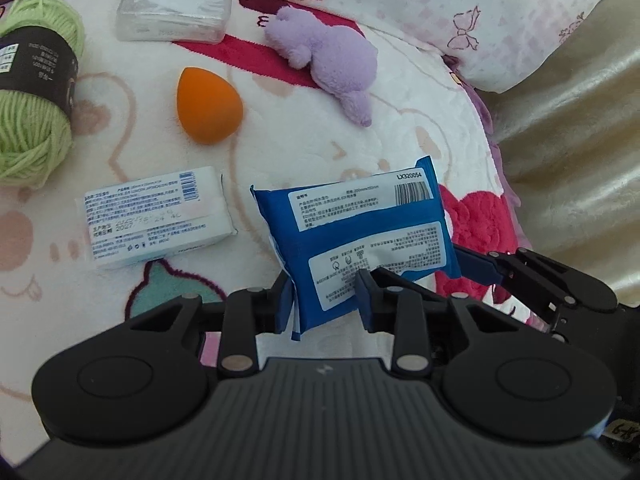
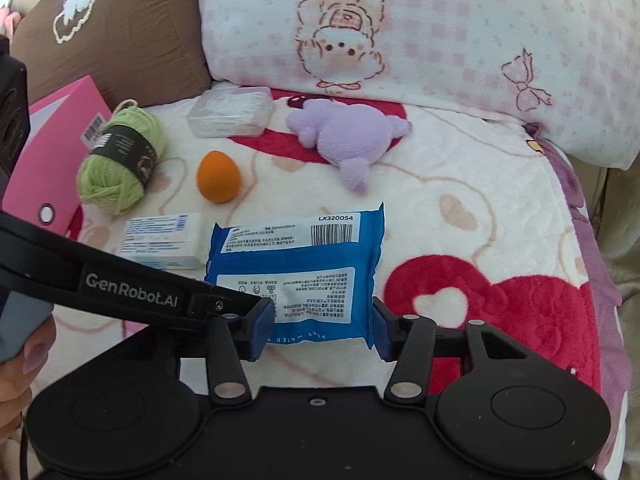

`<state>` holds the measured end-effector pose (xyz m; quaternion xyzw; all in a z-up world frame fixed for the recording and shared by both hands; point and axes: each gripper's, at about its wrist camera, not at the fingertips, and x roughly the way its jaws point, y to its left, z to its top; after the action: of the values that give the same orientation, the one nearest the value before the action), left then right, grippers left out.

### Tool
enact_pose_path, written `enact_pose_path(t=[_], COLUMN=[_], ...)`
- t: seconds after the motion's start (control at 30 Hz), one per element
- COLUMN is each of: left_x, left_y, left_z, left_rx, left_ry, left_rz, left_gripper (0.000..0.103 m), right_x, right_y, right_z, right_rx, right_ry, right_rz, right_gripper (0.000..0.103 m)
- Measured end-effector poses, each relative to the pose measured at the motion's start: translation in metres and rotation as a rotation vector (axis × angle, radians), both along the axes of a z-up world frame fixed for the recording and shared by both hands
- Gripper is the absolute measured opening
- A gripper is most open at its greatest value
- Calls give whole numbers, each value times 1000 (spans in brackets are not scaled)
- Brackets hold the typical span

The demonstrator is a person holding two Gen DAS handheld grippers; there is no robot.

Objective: Organize objects
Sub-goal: 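Lift the wet-wipes pack with the left tool and carry it to the pink box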

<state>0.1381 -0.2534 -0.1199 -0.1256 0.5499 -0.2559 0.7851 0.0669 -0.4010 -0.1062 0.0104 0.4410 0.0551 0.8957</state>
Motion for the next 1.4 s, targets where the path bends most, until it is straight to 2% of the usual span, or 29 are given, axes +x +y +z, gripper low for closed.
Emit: enact_pose_path(t=[0.3, 0.43, 0.63, 0.93, 1.2, 1.4], left_x=[-25, -33, -45, -57, -74, -78], left_y=[35, 52, 78, 129, 166, 190], left_z=[53, 72, 98, 129, 150, 157], left_rx=[38, 38, 74, 98, 103, 61], left_ry=[-70, -70, -91, -80, -127, -139], left_rz=[-46, -47, -45, -41, -29, -10], left_gripper=[32, 32, 33, 33, 33, 33], right_x=[-26, -34, -41, -47, -56, -61], right_y=[41, 57, 78, 115, 150, 169], right_z=[46, 62, 82, 104, 122, 135], right_rx=[-26, -39, 11, 85, 55, 16], right_ry=[-47, -65, -83, -69, -78, -91], right_rz=[71, 108, 135, 186, 240, 259], right_gripper=[58, 58, 58, 57, 51, 48])
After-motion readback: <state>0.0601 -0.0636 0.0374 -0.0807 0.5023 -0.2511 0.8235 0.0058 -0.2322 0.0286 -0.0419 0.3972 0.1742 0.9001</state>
